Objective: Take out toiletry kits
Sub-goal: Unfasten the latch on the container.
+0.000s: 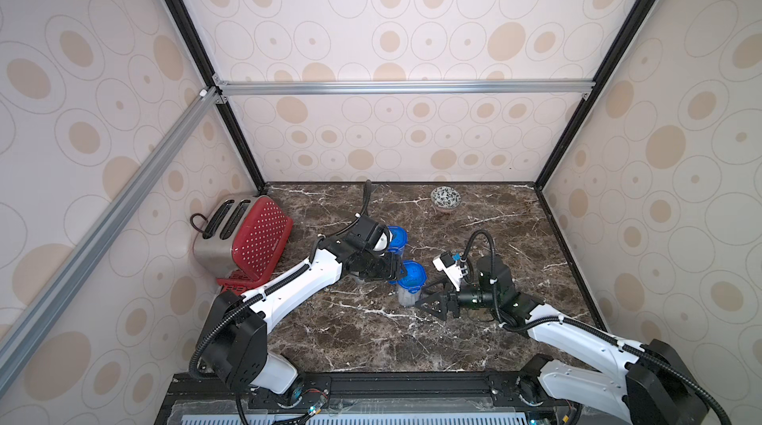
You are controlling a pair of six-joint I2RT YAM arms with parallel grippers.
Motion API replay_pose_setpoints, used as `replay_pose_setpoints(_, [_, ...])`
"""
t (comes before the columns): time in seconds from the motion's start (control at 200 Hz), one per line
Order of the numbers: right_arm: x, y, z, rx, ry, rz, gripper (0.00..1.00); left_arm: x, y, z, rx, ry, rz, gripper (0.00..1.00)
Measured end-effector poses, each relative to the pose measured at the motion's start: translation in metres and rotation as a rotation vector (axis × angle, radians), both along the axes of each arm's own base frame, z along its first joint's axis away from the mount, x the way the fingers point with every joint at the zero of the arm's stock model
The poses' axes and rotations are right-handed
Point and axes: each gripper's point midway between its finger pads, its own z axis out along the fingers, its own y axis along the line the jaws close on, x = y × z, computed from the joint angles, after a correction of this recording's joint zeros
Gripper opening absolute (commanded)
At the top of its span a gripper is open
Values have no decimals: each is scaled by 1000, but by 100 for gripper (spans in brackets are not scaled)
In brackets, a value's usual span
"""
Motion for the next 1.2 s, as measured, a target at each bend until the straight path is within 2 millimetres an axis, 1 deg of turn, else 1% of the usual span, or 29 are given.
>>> replay_pose_setpoints(0.095, [-1, -2, 1, 1, -8, -7, 84, 0, 16, 4, 31, -5, 29, 67])
replay_pose_setpoints(0.15, [-1, -3, 1, 0, -11, -13, 83, -1, 24, 10, 42, -15, 41, 64])
replay_pose_setpoints(0.21, [-1, -3, 2, 1, -15, -17, 82, -4, 31, 21, 36, -36, 47, 61])
replay_pose_setpoints(0.25, [-1, -4, 3, 2, -18, -19, 81, -6, 31, 30, 15, -55, 43, 59])
replay_pose_setpoints(0.341, [-2, -6, 4, 4, -27, -26, 80, -13, 24, 57, -76, -96, 16, 54])
replay_pose_setpoints(0.431, [-2, -8, 1, 0, -30, -38, 79, -15, 6, 84, -210, -132, -20, 47])
replay_pose_setpoints(0.491, [-2, -9, -1, -5, -29, -45, 78, -15, -7, 95, -278, -141, -44, 42])
replay_pose_setpoints(0.531, [-2, -9, -3, -10, -26, -49, 76, -15, -18, 97, -309, -136, -64, 39])
replay_pose_setpoints(0.621, [-1, -11, -6, -18, -26, -59, 76, -16, -41, 90, -349, -97, -106, 32])
replay_pose_setpoints(0.671, [0, -11, -7, -22, -28, -65, 75, -14, -52, 80, -362, -67, -115, 29])
replay_pose_setpoints(0.736, [1, -11, -8, -24, -29, -69, 75, -12, -61, 66, -369, -31, -122, 26])
replay_pose_setpoints(0.841, [0, -12, -11, -31, -26, -72, 74, -8, -68, 46, -375, 20, -107, 24])
replay_pose_setpoints(1.002, [0, -12, -13, -35, -26, -70, 74, -5, -74, 28, -399, 57, -92, 22])
replay_pose_setpoints(1.047, [1, -12, -14, -37, -23, -69, 74, -5, -76, 24, -405, 66, -91, 21])
replay_pose_setpoints(1.202, [1, -11, -17, -42, -21, -67, 74, -3, -81, 22, -439, 69, -94, 21])
